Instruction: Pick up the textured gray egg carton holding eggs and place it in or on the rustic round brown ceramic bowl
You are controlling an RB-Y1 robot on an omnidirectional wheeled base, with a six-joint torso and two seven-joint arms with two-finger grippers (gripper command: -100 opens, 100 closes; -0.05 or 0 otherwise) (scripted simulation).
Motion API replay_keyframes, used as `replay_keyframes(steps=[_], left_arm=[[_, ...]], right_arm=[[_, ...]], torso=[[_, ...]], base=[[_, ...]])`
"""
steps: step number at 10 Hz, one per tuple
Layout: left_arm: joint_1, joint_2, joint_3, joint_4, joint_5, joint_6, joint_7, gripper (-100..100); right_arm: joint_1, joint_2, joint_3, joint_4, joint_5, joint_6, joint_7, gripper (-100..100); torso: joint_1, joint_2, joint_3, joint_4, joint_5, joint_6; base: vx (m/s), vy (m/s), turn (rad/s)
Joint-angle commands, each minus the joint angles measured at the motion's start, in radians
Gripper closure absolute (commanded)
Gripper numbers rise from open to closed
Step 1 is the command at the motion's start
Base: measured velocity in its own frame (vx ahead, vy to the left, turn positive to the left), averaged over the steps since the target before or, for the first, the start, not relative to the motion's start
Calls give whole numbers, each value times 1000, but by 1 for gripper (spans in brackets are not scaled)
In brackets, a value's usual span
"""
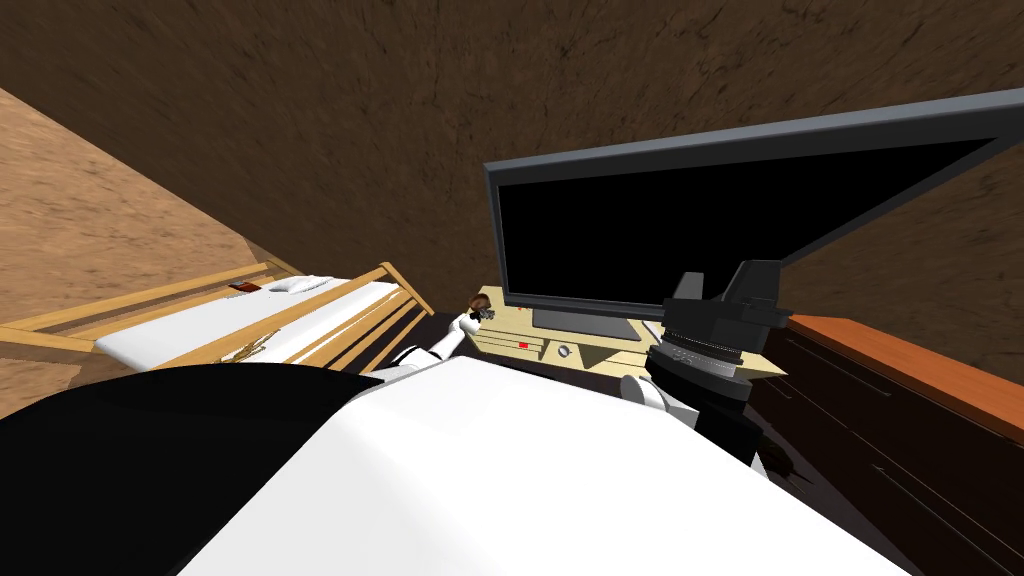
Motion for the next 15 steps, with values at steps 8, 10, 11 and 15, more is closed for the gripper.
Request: replay_keyframes(steps=[8,10,11,15], left_arm=[[-141,45,87,-75,45,125,99,100],[-175,53,105,-89,63,164,122,100],[-191,56,113,-96,73,183,133,100],[-272,68,144,-134,131,277,184,100]], right_arm=[[0,0,0,0,0,0,0,0],[0,0,0,0,0,0,0,0],[0,0,0,0,0,0,0,0],[0,0,0,0,0,0,0,0]], torso=[[5,1,0,0,2,-2],[6,2,1,0,2,-2],[6,3,1,0,3,-2],[8,3,2,0,3,-3]], base=[[-18,83,-2],[-33,110,-10],[-25,98,-9],[-26,119,-13]])
